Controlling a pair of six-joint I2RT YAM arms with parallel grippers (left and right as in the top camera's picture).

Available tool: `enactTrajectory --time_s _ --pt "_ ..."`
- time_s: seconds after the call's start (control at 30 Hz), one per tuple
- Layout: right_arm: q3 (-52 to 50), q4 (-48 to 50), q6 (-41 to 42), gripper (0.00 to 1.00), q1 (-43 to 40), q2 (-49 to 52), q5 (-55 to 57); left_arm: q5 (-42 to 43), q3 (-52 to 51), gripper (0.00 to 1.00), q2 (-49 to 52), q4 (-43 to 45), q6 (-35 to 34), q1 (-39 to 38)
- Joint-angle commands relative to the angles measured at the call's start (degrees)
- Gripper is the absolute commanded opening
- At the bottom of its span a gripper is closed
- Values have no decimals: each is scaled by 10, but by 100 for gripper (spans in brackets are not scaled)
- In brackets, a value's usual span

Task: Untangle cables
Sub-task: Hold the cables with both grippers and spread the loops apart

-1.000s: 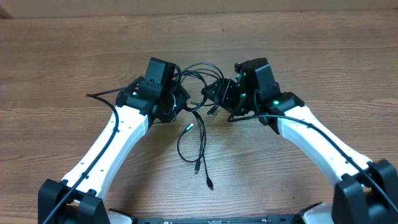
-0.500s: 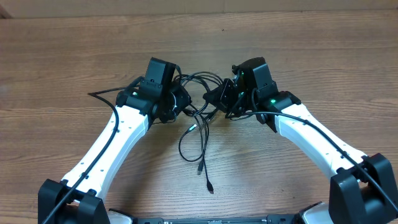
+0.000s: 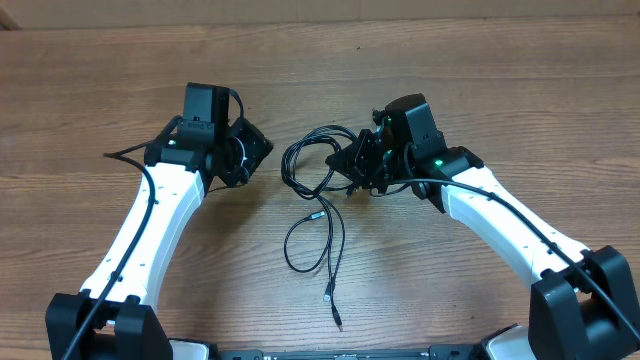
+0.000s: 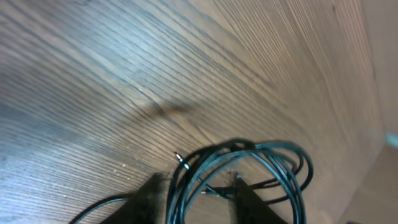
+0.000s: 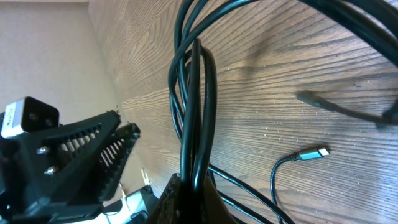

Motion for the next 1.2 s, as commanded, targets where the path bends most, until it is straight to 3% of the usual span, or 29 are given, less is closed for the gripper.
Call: enactTrajectory --time_s 0.0,0.07,0.13,0.27,0.33,0.43,0.57,0.67,0.93,1.03,1.17 --pt "15 5 0 4 -2 2 5 40 14 60 -17 -3 39 -2" --pt "15 5 -9 4 -2 2 12 79 14 60 -17 -6 62 -2" --pt "15 7 -41 4 -2 2 26 113 14 51 -17 -19 97 -7" --pt "15 7 -78 4 -2 2 31 80 14 24 -17 -74 112 -23" --pt "15 7 -78 4 -2 2 31 76 11 29 -17 -89 111 -37" --pt "15 9 -78 4 -2 2 31 59 9 24 -17 -90 70 -62" --pt "15 9 -78 4 -1 2 28 3 9 37 -17 -90 -17 -98" --pt "15 9 -77 4 -2 2 23 -39 9 33 -17 -90 -68 -121" --pt "15 10 -77 4 -2 2 13 -43 -35 38 -3 -53 -165 -126" --pt "15 9 -77 4 -2 2 13 -18 -59 25 14 -9 -173 -127" --pt "15 9 -77 4 -2 2 13 -9 -63 18 38 0 -173 -127"
